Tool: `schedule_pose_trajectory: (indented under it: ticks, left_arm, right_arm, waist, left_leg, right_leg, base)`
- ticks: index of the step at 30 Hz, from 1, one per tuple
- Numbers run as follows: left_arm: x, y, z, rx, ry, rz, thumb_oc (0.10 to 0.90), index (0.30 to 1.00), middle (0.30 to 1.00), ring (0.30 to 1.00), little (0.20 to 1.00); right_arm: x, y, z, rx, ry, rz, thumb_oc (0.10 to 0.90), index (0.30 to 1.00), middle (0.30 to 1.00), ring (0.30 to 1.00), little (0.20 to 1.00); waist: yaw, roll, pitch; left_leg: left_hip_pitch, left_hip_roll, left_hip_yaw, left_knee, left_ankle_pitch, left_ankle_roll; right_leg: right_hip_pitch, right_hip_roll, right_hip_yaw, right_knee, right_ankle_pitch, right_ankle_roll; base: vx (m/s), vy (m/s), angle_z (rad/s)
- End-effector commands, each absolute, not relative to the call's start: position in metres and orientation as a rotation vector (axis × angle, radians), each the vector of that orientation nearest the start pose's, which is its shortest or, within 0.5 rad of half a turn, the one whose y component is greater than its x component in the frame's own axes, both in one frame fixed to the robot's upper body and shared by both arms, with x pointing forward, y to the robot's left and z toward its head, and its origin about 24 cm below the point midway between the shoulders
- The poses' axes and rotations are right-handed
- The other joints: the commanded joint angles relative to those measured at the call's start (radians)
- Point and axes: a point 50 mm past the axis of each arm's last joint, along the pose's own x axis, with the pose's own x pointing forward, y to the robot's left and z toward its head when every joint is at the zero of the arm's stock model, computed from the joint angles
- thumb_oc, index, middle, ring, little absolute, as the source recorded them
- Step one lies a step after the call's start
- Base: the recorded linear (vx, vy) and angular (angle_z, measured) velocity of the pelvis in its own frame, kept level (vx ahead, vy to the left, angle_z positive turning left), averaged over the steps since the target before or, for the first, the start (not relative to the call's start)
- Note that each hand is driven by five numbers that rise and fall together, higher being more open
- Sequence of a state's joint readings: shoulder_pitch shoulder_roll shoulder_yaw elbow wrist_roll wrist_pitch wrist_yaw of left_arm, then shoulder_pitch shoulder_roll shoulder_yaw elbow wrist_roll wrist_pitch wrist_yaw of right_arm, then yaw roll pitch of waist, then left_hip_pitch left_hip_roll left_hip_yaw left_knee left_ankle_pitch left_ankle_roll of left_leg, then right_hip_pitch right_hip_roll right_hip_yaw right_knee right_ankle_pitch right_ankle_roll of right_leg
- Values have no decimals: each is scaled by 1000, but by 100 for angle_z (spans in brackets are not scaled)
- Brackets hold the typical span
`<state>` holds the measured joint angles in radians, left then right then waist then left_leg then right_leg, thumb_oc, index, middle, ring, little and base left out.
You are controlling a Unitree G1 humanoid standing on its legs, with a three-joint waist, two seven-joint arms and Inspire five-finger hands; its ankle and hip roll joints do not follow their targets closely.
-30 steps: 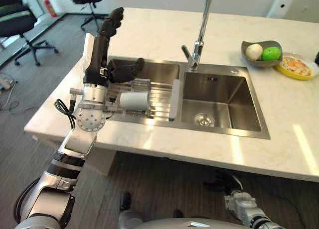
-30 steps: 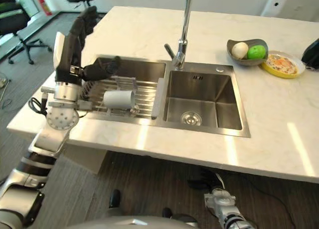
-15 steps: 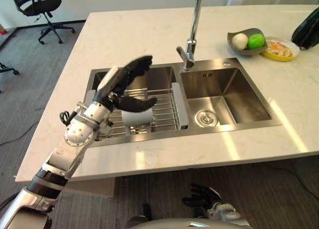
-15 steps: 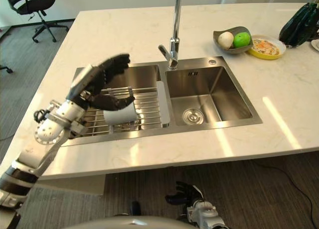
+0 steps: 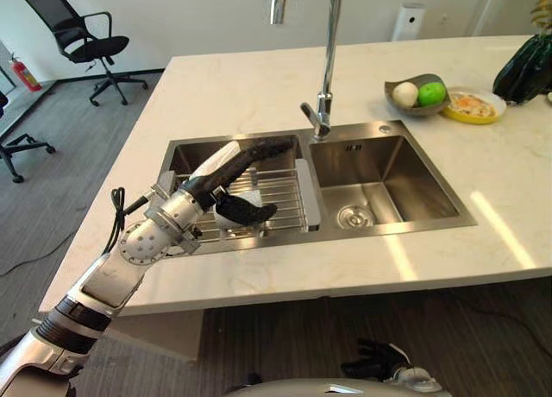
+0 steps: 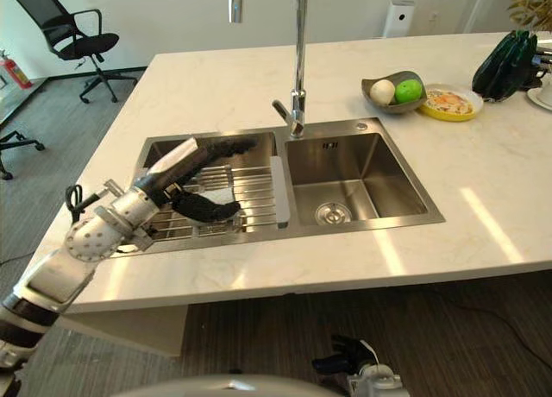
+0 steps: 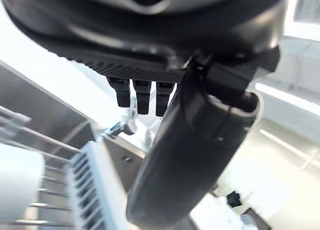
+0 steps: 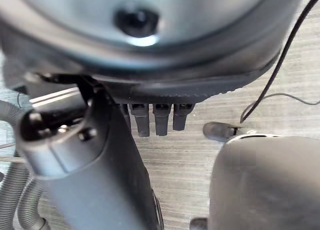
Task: Place the dishes in the dishwasher.
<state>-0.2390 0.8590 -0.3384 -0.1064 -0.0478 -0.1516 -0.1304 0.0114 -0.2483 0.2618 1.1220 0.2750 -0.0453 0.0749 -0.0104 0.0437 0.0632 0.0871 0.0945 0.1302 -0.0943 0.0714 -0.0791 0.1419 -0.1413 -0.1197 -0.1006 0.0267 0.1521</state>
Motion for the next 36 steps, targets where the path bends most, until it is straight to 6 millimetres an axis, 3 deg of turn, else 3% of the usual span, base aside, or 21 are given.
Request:
schedule_pose_trajectory:
  ticks: [1, 3, 9, 17, 19, 29, 36]
  left_arm:
    - [290, 175, 192, 1002, -578, -382, 800, 900, 900, 900, 900]
    - [298, 180, 184, 1132, -543, -325, 800, 900, 900, 900, 900]
    - [307, 193, 168, 1242, -486, -218, 800, 900, 900, 900, 900]
    - [315, 209, 163, 1364, -471, -51, 800, 900, 900, 900, 900]
    - [318, 220, 160, 1461, -435, 9, 800, 900, 900, 900, 900]
    - [319, 242, 138, 1472, -247, -42, 800, 900, 900, 900, 900]
    - [328, 250, 126, 1530, -91, -121, 800, 900, 900, 900, 900]
  right_arm:
    - [147, -207, -144, -116, 980, 48, 800, 900, 900, 900, 900]
    - [151, -204, -143, -133, 969, 73, 800, 900, 900, 900, 900]
    - [147, -201, -143, -149, 967, 97, 800, 900, 900, 900, 900]
    - [134, -200, -147, -163, 994, 109, 800, 900, 900, 900, 900]
    - [135, -201, -145, -174, 977, 105, 800, 900, 900, 900, 900]
    - [135, -196, -146, -170, 989, 141, 800, 900, 900, 900, 900]
    - [122, -195, -153, -175, 1062, 181, 800, 900, 900, 900, 900]
  waist:
    - [4, -54, 5]
    - [-3, -52, 4]
    - [-10, -54, 7]
    - [-23, -56, 7]
    - [-28, -55, 7]
    - [-34, -50, 6]
    - [-43, -47, 2]
  left_leg:
    - [23, 66, -12, 7, -65, -67]
    - [25, 70, -5, 7, -66, -69]
    - [32, 79, 8, 7, -68, -72]
    - [37, 81, 16, 7, -74, -74]
    - [39, 83, 22, 7, -75, -75]
    - [49, 82, 39, 7, -80, -75]
    - [55, 82, 42, 7, -79, -76]
  right_leg:
    - [-3, -66, -14, 13, -13, 54]
    - [-6, -64, -12, 13, -11, 54]
    - [-2, -56, -5, 13, -15, 51]
    - [-2, -54, 2, 13, -17, 51]
    - [-4, -54, 8, 13, -19, 52]
    - [-6, -52, 25, 13, -18, 52]
    - [-3, -54, 28, 13, -16, 51]
  base:
    - [-15, -29, 5]
    - [-10, -31, 5]
    - [0, 0, 0]
    - [-1, -1, -1]
    - [0, 0, 0]
    - [-1, -1, -6]
    - [-8, -1, -3]
